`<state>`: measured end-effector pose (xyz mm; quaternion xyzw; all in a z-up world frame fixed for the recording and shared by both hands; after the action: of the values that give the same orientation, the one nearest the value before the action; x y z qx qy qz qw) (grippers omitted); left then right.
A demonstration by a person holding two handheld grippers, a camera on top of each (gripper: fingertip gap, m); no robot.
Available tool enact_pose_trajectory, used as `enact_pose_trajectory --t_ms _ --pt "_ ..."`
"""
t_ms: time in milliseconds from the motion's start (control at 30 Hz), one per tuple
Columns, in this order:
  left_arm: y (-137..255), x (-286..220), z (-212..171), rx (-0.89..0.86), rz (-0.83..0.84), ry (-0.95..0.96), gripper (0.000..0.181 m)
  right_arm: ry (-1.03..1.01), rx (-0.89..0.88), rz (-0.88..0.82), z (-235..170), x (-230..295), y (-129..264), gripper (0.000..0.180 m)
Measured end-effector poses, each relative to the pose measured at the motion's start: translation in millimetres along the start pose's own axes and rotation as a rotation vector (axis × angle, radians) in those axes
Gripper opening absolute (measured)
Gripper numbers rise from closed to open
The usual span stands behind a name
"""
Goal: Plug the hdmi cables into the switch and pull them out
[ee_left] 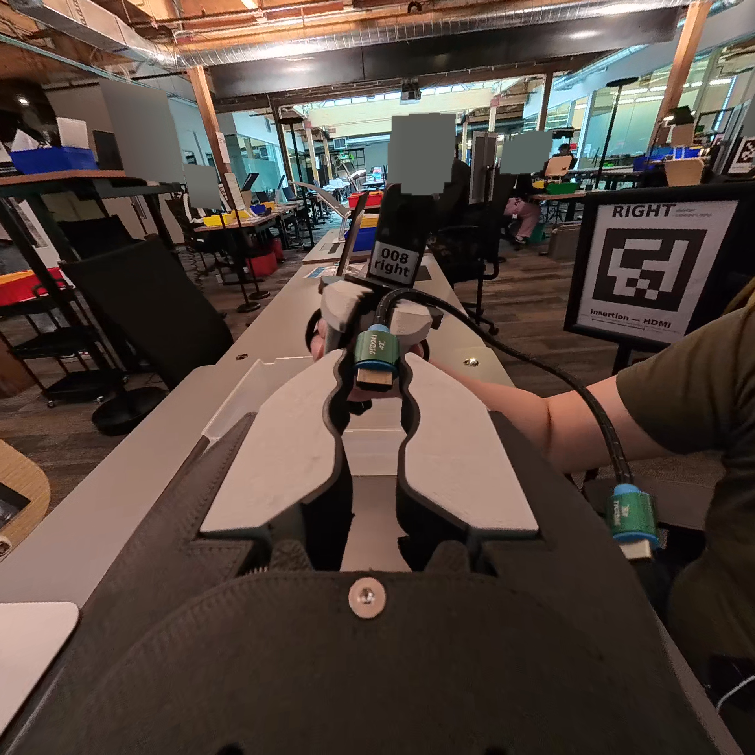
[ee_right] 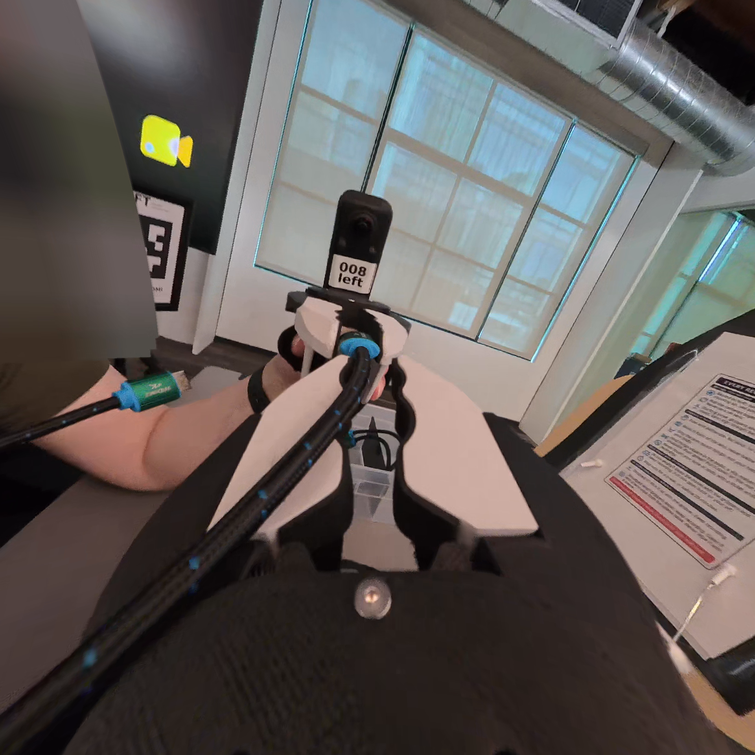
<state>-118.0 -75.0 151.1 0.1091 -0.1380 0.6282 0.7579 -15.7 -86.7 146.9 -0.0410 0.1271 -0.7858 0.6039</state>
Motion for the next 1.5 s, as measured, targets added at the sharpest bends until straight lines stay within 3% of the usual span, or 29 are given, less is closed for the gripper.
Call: enact_pose_trajectory --t_ms 33,433,833,933,1100,1300,1500 --pt "0 0 -1 0.009 -0.002 0.0 0.02 0.008 0.009 -0.002 0 0 0 0.016" --pt "1 3 -8 0.048 0.006 -0.02 0.02 -0.087 0.01 0.025 -1 0 -4 0.007" --pt "-8 5 -17 0.079 0.017 -0.059 0.021 0.001 0.114 -0.02 -2 -1 6 0.007" --pt "-9 13 -22 0.073 0.13 -0.116 0.04 0.108 0.139 -0.124 8 -2 17 0.007" --pt "-19 31 -86 0.401 0.142 -0.074 0.066 0.183 0.084 -0.22 44 6 57 0.007" --pt "-44 32 -198 0.827 0.025 0.022 0.055 0.262 0.03 -0.26 72 26 85 0.007" --pt "-55 32 -241 0.929 0.037 -0.08 0.047 0.3 0.033 -0.258 80 38 92 0.007"
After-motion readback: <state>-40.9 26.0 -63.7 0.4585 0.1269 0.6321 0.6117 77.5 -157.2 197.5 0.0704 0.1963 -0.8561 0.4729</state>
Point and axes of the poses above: each gripper's, where its closed fingertips meet, y back along the fingers, z out of its top, x = y × z across the jaws, the point moved 5 cm from there along y, back along the fingers, and after that the axes turned 15 degrees about -y, right-handed, at the moved point
